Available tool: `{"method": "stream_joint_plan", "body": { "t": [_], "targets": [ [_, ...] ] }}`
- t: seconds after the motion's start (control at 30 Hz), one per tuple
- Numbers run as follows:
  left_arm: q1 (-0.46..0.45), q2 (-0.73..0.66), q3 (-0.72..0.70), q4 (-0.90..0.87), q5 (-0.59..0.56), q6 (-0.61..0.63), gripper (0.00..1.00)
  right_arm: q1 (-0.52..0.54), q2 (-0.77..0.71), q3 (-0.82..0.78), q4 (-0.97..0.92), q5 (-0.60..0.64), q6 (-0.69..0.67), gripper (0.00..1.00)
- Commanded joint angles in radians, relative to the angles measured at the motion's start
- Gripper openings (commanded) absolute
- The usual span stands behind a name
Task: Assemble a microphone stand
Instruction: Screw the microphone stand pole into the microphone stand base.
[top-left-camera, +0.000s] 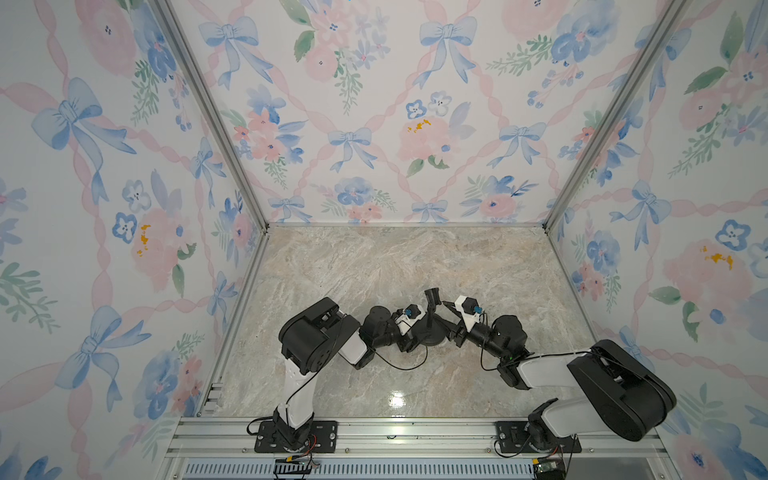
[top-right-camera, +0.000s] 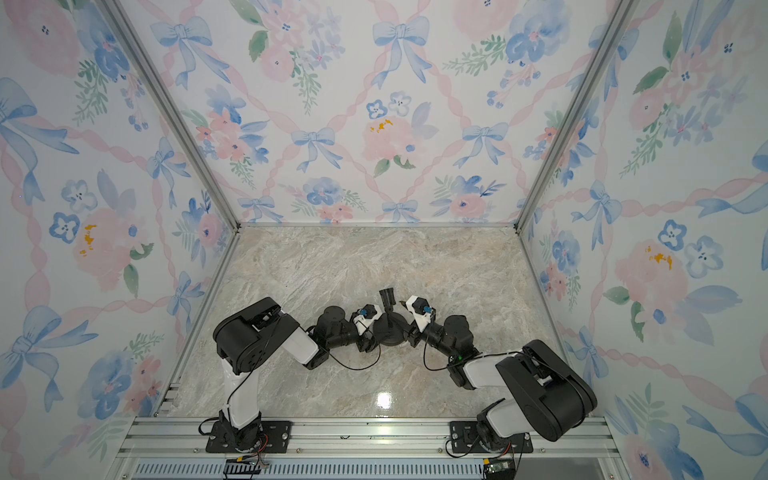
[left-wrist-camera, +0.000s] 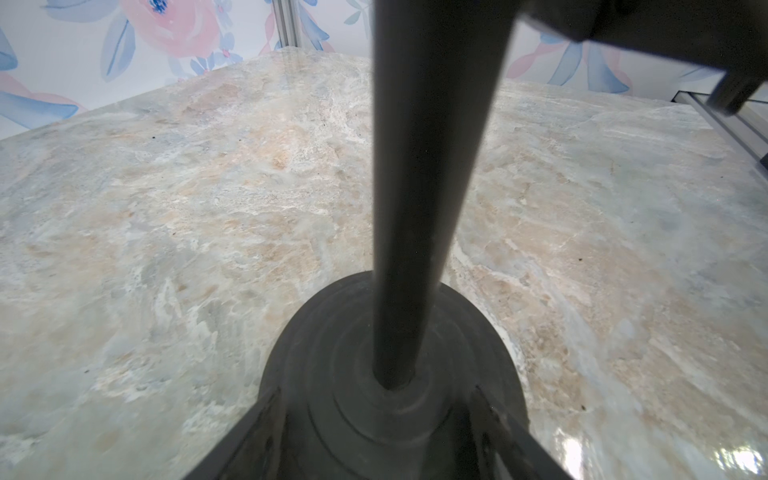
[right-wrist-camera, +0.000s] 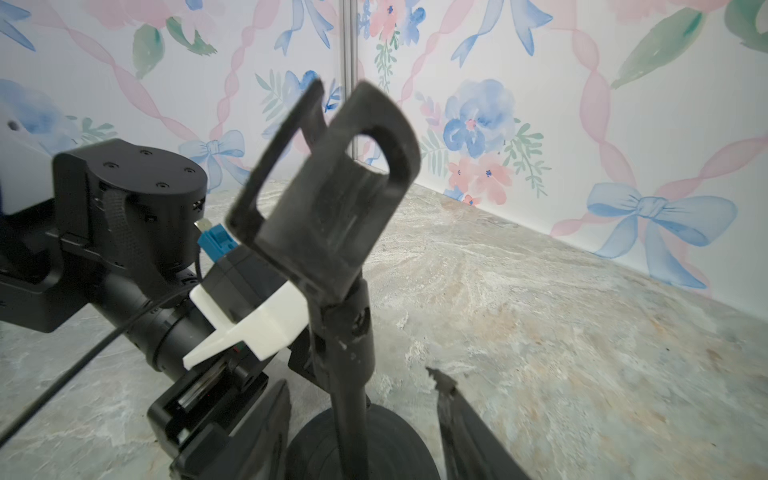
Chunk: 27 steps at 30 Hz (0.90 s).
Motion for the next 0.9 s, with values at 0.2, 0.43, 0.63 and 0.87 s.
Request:
{"method": "stream_joint_plan", "body": {
  "t": [0.2,0.43,0.63,0.87],
  "targets": [
    [0.001,0.05,-0.031,-0.185,-0.049,0.04,0.72,-0.117,0.028,0.308,-0.605,-0.462,-0.232,0.59],
    [0.002,0.054,-0.022,-0.19,-0.046,0.038,0.72,-0.111,0.111,0.4,-0.66,-0.5,-0.253,0.51],
    [0.002,0.051,-0.02,-0.194,-0.052,0.038,0.72,-0.113,0.125,0.406,-0.617,-0.474,-0.223,0.23],
    [0.003,0.054,-0.021,-0.196,-0.065,0.035,0.72,-0.102,0.142,0.253,-0.227,-0.362,-0.067,0.04]
  ]
}}
